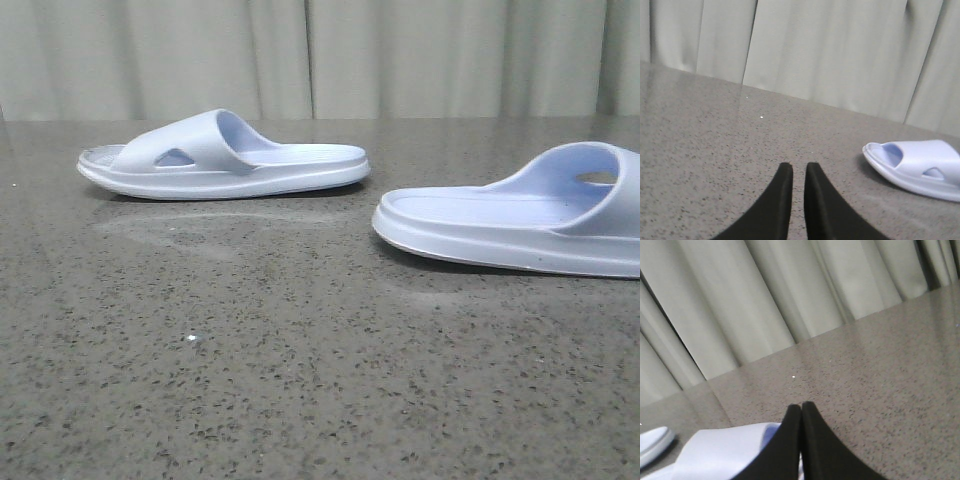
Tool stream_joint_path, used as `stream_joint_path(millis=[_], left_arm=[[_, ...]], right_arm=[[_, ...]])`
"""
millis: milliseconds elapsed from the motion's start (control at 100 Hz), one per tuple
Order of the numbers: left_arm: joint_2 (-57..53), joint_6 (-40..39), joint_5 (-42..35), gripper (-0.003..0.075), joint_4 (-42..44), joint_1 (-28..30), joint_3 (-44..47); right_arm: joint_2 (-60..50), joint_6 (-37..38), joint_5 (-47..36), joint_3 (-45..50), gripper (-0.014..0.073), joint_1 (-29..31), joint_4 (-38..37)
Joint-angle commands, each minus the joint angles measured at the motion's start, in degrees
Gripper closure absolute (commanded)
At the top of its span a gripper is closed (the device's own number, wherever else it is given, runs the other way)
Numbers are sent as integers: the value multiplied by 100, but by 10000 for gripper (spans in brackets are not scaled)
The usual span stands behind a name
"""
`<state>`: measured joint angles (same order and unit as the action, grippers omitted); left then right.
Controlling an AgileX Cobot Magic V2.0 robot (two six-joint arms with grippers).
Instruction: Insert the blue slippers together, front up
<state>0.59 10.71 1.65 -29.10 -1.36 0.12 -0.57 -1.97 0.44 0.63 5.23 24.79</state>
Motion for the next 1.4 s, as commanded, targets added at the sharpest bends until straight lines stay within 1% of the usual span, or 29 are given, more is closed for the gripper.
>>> stream_joint_path(millis=[0,50,120,190,290,370,520,600,710,760,800,850,920,970,1020,1110,1160,1390], left_arm=[[48,-46,-454,705,-1088,13,33],[48,-46,-386,705,-1644,13,-20],[48,-46,-29,705,-1831,13,-211],[69,-46,421,705,-1629,13,-515],[400,-46,723,705,-1223,13,-1037],[901,-46,1072,705,-875,13,-1573],[2127,4,2049,705,-226,13,-2463],[2726,4,2284,705,-202,13,-2789],[3240,4,2458,704,-265,13,-3044],[3429,26,2537,703,-265,13,-3117],[3521,91,2592,699,-292,13,-3184],[3639,222,2628,680,-355,13,-3229],[3780,457,2636,629,-515,13,-3281],[3895,628,2624,570,-652,13,-3307],[3996,721,2577,514,-750,13,-3335],[4188,788,2540,419,-911,13,-3334],[4291,871,2540,393,-983,13,-3334],[4517,1202,2540,389,-1224,13,-3334]], right_arm=[[-118,22,-252,49,679,2,756],[-118,22,35,-72,679,2,839],[-90,22,565,-315,678,2,796],[27,11,959,-605,677,2,588],[501,11,1259,-1159,672,2,268],[1209,11,1648,-1620,672,2,-12],[2691,11,2410,-2489,672,2,-500],[3321,11,2641,-2825,672,2,-524],[3760,-119,2915,-3192,669,2,-524],[3852,-186,3032,-3298,650,2,-524],[3898,-201,3084,-3361,616,2,-524],[3926,-201,3121,-3408,561,2,-529],[3934,-201,3110,-3470,466,2,-594],[3934,-201,3099,-3509,398,2,-753],[3934,-201,3077,-3535,363,2,-936],[4081,-201,3075,-3599,358,14,-1270],[4252,-201,3100,-3636,358,23,-1336],[5265,-201,3220,-3972,357,325,-1271]])
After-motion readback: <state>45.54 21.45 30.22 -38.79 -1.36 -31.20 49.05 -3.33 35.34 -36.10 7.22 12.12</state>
